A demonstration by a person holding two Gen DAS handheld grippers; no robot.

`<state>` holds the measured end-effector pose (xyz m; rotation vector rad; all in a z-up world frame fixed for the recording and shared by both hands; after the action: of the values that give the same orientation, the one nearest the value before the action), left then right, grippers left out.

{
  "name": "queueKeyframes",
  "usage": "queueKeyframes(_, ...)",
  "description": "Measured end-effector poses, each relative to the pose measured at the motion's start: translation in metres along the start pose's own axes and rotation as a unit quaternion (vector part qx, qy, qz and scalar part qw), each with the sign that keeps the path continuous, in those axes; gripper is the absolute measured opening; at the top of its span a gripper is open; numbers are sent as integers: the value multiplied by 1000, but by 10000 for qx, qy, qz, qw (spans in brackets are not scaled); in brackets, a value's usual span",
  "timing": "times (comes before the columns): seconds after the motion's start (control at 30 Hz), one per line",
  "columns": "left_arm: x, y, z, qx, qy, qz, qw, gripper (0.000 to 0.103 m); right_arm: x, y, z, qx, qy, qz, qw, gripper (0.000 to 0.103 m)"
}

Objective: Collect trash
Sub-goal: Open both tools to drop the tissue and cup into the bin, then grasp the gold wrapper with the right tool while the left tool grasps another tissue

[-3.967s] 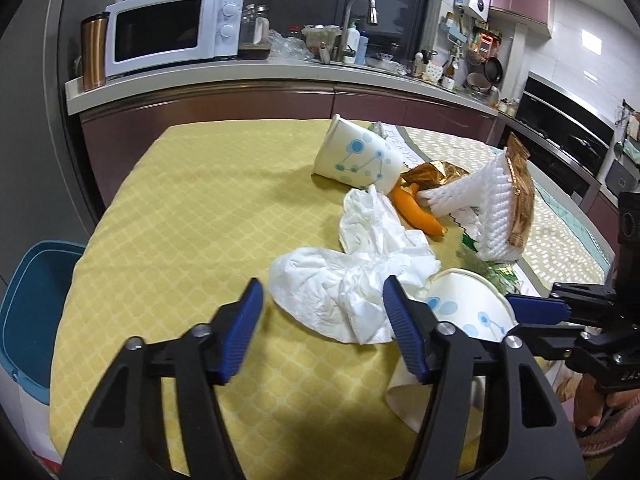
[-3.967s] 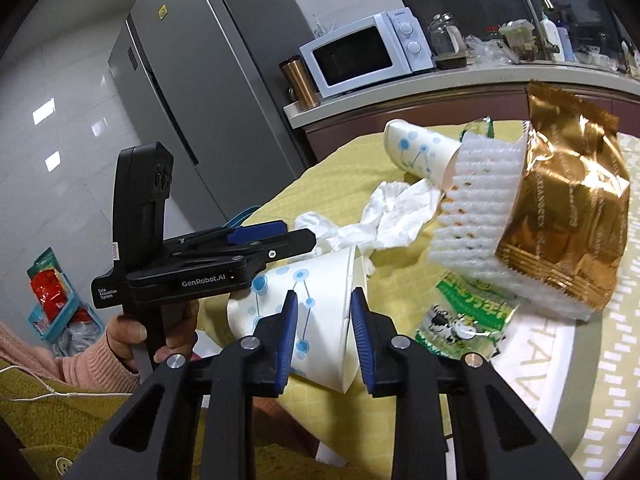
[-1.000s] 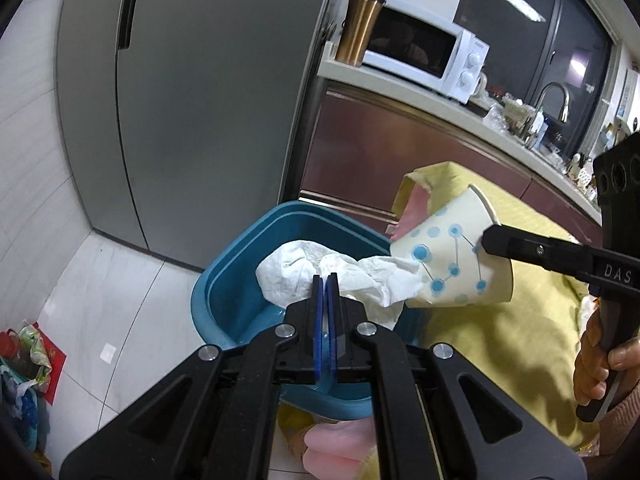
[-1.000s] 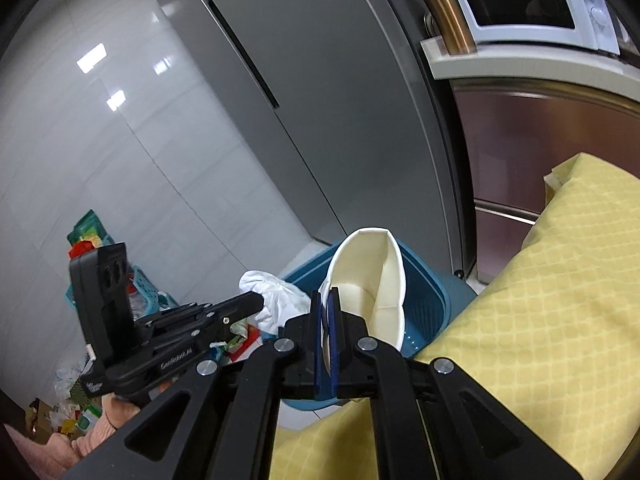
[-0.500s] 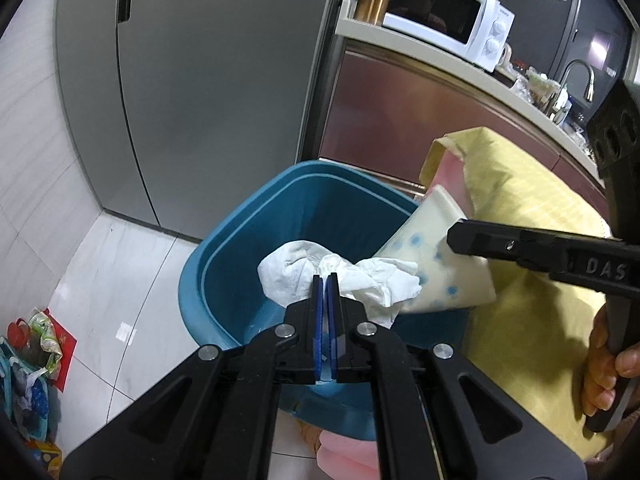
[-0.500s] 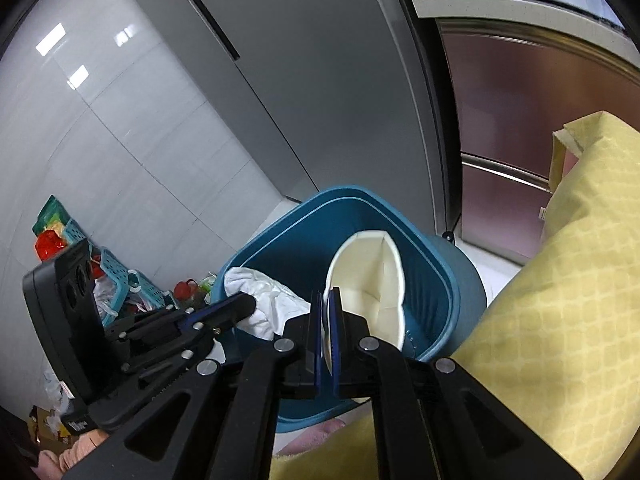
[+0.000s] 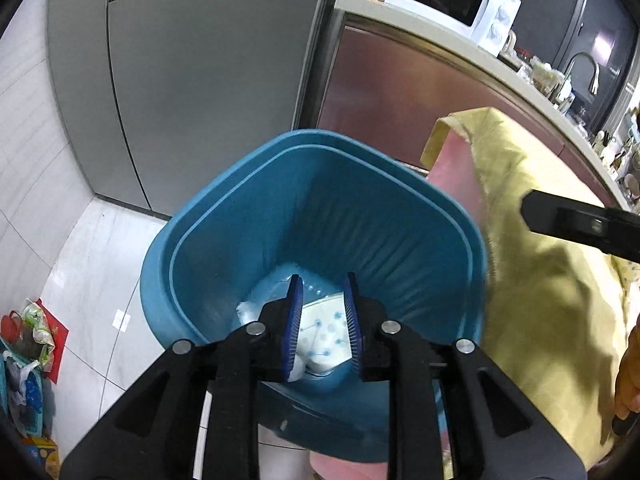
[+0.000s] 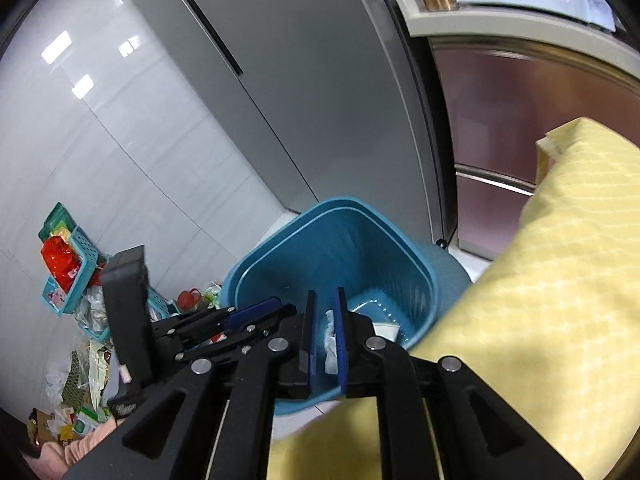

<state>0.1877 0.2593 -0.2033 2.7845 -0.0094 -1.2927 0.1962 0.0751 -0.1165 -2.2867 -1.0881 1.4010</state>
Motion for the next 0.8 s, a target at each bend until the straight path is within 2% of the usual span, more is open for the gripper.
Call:
queueKeyframes(0.13, -25, 15, -9, 140, 357, 8, 9993, 32, -42, 1, 7, -119, 335, -107, 9993, 21)
queueKeyframes(0.33, -69, 71, -30, 650, 961, 478, 9921, 40, -110, 16, 21, -118, 920, -100, 9956, 30)
queueKeyframes(0.53, -96, 159, -34, 1396, 1199, 1314, 9741, 44, -176, 40, 45, -46, 1472, 39, 9891, 34)
queueKeyframes(0.63, -101, 201, -28, 1700, 1165, 1731, 9631, 46, -202, 58, 56, 70, 1735, 169, 9847, 36)
queueKeyframes(0.8, -103, 265, -6, 2059, 998, 2331, 9452, 49, -269, 101, 84, 527, 2328, 571, 9694, 40)
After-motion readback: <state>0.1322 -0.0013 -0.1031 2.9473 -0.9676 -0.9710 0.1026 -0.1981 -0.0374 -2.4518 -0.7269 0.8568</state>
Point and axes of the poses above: each gripper's, at about its wrist camera, not at the fingertips, and x roughly the way its jaws point, y to its right, z to its underside, the point moved 7 cm from there along x, roughly the way its jaws point, and after that the axes turned 13 degrees about x, right-handed, at the moved point
